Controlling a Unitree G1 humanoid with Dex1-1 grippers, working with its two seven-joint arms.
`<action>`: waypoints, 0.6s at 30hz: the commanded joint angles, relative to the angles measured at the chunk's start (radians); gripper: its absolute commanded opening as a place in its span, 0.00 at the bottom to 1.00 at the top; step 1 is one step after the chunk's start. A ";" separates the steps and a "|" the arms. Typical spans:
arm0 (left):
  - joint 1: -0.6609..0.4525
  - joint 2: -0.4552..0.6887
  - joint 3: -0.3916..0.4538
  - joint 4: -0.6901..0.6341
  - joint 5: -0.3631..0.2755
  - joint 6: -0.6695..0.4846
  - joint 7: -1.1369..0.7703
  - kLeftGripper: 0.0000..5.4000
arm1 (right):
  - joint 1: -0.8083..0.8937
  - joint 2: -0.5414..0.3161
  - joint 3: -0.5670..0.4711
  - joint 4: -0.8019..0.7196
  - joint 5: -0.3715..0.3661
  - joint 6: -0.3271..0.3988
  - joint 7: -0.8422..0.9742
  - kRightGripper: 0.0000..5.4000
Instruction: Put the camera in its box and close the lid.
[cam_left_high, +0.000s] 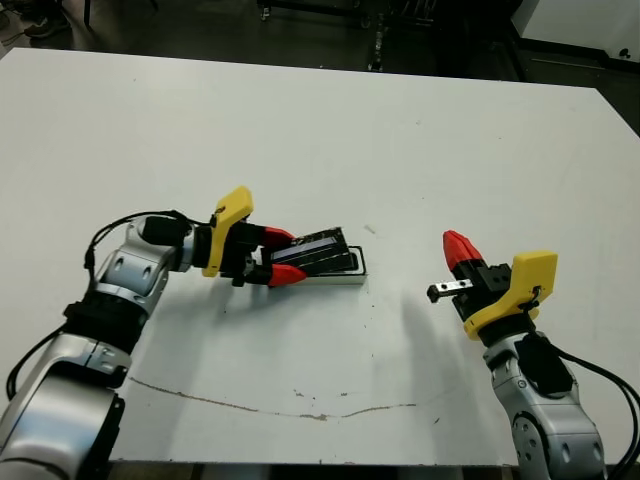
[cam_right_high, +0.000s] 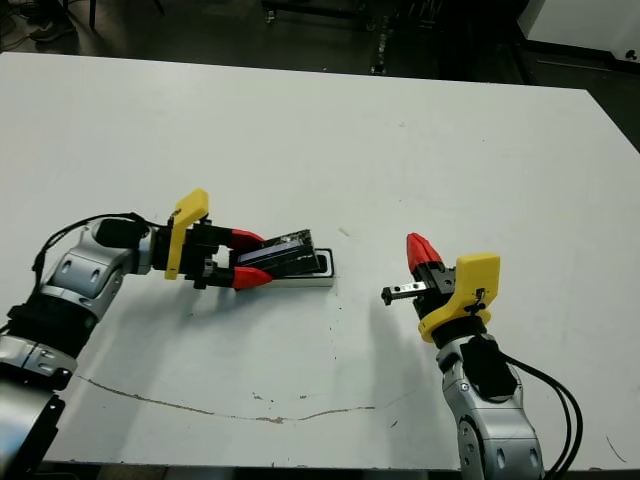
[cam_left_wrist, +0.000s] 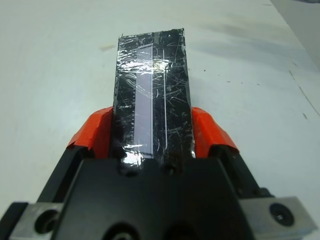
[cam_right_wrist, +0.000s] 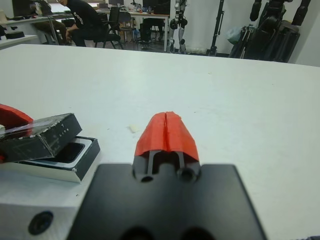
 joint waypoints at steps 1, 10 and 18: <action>0.048 -0.099 -0.102 0.038 0.032 -0.024 -0.046 0.59 | 0.000 -0.017 -0.017 0.010 -0.003 0.003 -0.003 0.00; 0.013 -0.108 -0.147 0.072 0.097 -0.071 -0.043 0.59 | 0.003 -0.014 -0.019 0.010 -0.003 0.000 -0.002 0.00; -0.015 -0.114 -0.179 0.100 0.118 -0.078 -0.050 0.59 | 0.007 -0.013 -0.019 -0.004 -0.002 0.012 -0.007 0.00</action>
